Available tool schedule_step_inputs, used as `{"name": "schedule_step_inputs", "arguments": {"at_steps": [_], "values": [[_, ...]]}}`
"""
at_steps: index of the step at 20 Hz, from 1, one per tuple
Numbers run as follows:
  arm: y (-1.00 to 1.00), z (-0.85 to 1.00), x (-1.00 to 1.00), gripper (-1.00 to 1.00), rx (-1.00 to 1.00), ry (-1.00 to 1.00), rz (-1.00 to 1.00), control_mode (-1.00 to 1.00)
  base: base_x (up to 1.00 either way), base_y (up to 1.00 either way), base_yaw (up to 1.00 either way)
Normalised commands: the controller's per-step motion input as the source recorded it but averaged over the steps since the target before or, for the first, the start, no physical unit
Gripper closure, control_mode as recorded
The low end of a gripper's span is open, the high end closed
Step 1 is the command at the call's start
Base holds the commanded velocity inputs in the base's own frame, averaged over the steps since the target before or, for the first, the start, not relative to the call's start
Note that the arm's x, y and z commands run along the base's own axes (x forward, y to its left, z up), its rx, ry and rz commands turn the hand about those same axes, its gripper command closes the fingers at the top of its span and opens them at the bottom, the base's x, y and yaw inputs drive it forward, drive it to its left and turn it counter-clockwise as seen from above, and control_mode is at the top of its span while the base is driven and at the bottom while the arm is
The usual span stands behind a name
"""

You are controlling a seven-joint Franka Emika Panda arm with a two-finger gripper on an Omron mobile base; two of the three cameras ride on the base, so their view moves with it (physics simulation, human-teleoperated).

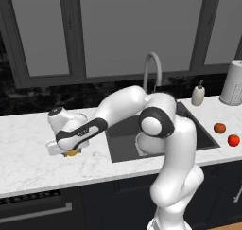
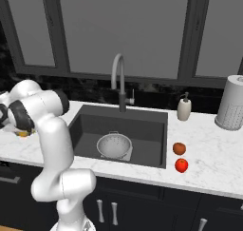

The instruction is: Put the colander in the sink, put the mango, orange, apple in the colander, and turn on the sink faucet and pour water over the colander.

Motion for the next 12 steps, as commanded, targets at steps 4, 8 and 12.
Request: {"name": "schedule_step_inputs", "arguments": {"at_steps": [4,8,12], "values": [[-1.00,0.17,0.00,1.00,0.00,0.00,-0.30,-1.00,0.00,0.00,0.00],[-1.00,0.07,0.11,1.00,0.00,0.00,-0.37,-1.00,0.00,0.00,0.00],[-1.00,0.01,0.26,1.00,-0.01,0.00,-0.39,-1.00,0.00,0.00,0.00]]}}
